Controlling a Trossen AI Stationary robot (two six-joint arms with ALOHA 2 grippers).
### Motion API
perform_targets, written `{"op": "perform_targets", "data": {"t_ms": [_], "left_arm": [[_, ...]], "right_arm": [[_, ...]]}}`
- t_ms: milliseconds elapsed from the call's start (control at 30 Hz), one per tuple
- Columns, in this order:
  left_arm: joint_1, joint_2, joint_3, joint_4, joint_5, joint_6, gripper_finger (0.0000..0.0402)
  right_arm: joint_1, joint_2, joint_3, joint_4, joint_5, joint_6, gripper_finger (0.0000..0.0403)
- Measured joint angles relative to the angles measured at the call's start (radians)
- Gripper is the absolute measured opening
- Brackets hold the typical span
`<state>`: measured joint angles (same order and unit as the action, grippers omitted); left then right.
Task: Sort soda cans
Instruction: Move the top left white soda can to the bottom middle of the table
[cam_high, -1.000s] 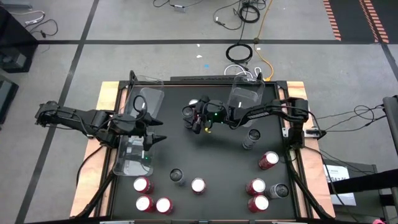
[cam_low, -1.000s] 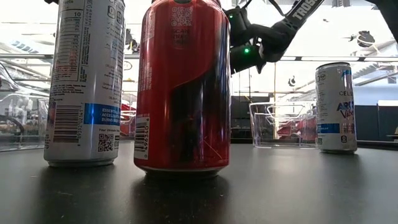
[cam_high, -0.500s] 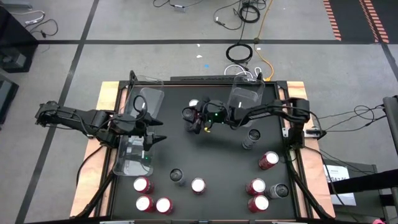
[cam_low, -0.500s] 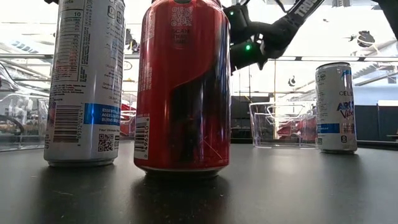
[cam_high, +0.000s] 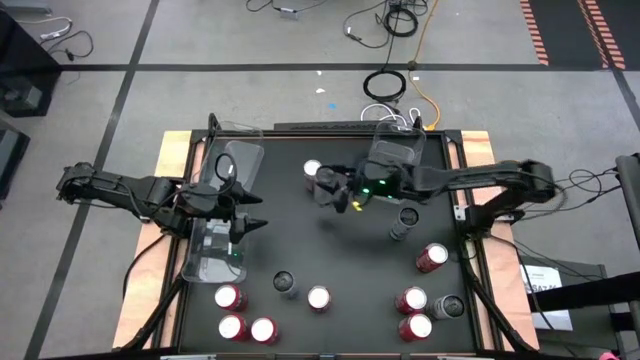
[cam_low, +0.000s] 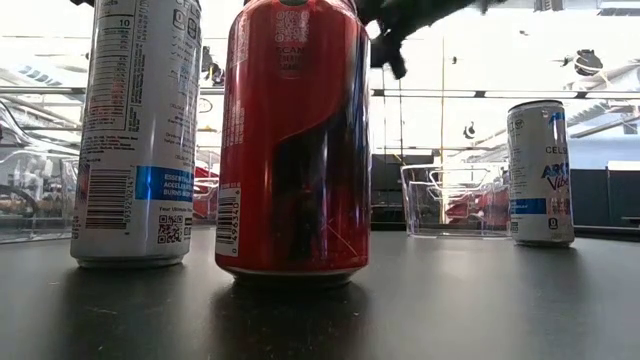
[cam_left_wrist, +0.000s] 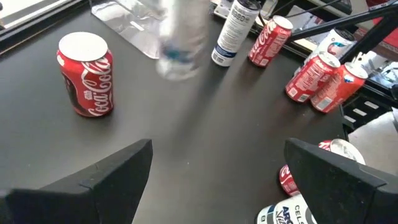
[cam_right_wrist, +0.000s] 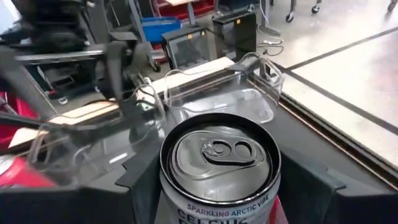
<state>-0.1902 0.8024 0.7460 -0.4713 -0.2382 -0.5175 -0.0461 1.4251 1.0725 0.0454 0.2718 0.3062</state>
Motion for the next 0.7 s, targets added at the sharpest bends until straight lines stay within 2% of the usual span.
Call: {"op": "perform_targets", "data": {"t_ms": [133, 267, 400, 467, 567, 700], "left_arm": [[0.000, 0.000, 0.000, 0.000, 0.001, 0.000, 0.0373], [0.000, 0.000, 0.000, 0.000, 0.001, 0.000, 0.0373], [0.000, 0.000, 0.000, 0.000, 0.001, 0.000, 0.0373], [0.000, 0.000, 0.000, 0.000, 0.001, 0.001, 0.0373], [0.000, 0.000, 0.000, 0.000, 0.001, 0.001, 0.0373], [0.000, 0.000, 0.000, 0.000, 0.002, 0.001, 0.0373]], "right_arm": [[0.108, -0.101, 0.000, -0.142, 0.113, 0.077, 0.0237], [0.290, -0.163, 0.000, -0.310, 0.388, 0.209, 0.0237], [0.492, -0.162, 0.000, -0.436, 0.643, 0.418, 0.0237], [0.580, -0.144, 0.000, -0.464, 0.735, 0.520, 0.0238], [0.666, -0.086, 0.000, -0.470, 0.765, 0.591, 0.0238], [0.719, -0.004, 0.000, -0.461, 0.778, 0.685, 0.0239]]}}
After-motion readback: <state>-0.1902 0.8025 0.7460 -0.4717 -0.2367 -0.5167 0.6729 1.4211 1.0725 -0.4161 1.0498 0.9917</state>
